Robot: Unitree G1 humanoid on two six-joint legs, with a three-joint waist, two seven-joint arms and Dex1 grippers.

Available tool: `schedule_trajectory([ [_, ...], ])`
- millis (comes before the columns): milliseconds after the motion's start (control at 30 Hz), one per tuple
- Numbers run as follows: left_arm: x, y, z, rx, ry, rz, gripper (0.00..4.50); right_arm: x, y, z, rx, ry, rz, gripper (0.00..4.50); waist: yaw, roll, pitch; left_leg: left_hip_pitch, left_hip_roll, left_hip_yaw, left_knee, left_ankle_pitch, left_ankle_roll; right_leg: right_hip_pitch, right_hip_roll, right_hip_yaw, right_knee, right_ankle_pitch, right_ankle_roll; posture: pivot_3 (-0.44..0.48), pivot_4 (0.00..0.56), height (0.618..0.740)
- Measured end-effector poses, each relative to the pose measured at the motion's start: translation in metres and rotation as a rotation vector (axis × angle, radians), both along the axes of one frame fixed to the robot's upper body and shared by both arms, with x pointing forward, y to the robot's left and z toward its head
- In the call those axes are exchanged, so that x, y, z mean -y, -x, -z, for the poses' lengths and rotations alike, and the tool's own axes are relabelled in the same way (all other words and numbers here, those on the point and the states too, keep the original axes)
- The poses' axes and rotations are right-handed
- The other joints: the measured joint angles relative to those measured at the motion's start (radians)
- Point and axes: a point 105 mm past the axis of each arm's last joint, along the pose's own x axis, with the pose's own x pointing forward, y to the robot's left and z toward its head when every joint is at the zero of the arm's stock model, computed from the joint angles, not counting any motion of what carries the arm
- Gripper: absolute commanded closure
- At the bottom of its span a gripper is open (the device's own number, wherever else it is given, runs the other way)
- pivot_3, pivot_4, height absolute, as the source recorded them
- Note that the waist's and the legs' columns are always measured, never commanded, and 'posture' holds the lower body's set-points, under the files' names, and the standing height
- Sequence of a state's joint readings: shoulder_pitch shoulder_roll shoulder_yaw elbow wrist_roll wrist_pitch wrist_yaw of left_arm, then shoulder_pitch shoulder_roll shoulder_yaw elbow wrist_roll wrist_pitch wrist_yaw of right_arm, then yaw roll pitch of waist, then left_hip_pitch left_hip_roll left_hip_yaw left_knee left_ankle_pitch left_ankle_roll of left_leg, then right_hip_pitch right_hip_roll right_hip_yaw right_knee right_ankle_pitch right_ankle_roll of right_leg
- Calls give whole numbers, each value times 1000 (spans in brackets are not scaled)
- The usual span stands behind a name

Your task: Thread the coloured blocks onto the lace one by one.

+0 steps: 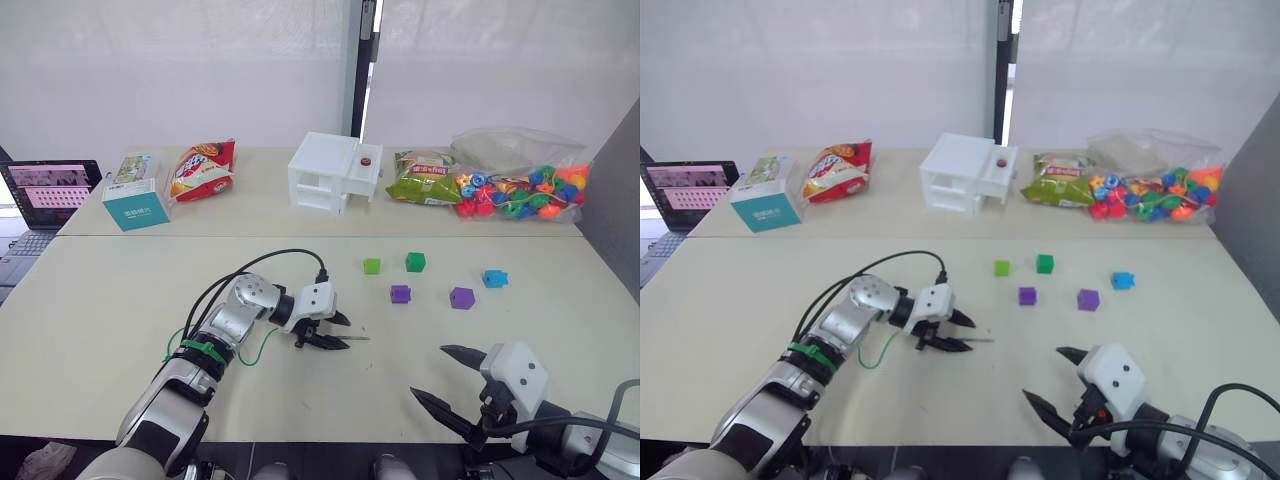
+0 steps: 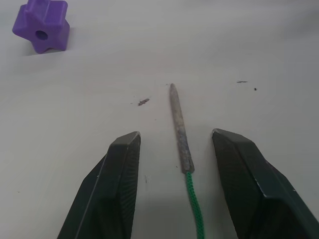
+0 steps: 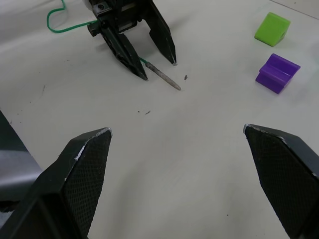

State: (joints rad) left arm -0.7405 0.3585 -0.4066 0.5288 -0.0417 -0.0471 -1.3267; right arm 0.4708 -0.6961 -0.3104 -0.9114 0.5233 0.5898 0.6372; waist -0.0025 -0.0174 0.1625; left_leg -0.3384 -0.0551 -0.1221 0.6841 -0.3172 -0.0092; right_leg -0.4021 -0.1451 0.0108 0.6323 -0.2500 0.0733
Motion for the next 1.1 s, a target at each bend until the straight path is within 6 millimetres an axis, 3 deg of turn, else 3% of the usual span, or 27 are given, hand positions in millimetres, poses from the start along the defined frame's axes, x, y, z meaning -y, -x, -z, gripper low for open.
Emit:
schedule_trajectory([
  [267,-9,0,-1,21,-22,-10,2135,0,-3,3,-6,7,-11,0,-8,0,0,1,0,0,0,0,0,1,0,0,0,0,0,0,150,740],
  [533,-7,-2,0,10,-61,-37,4475,1,-6,4,0,35,-21,0,-8,-1,0,2,0,0,0,1,2,3,0,0,-1,0,1,0,150,740],
  [833,-7,-2,-4,2,-42,-66,4475,0,-7,9,-18,28,-29,0,-9,-1,-1,2,0,0,0,2,1,3,0,0,-1,0,1,0,150,740],
  [1100,-4,16,-2,-50,39,-55,4475,-1,-11,12,-29,8,-31,0,-9,-1,-1,0,0,0,0,2,1,0,0,1,0,0,0,0,150,740],
])
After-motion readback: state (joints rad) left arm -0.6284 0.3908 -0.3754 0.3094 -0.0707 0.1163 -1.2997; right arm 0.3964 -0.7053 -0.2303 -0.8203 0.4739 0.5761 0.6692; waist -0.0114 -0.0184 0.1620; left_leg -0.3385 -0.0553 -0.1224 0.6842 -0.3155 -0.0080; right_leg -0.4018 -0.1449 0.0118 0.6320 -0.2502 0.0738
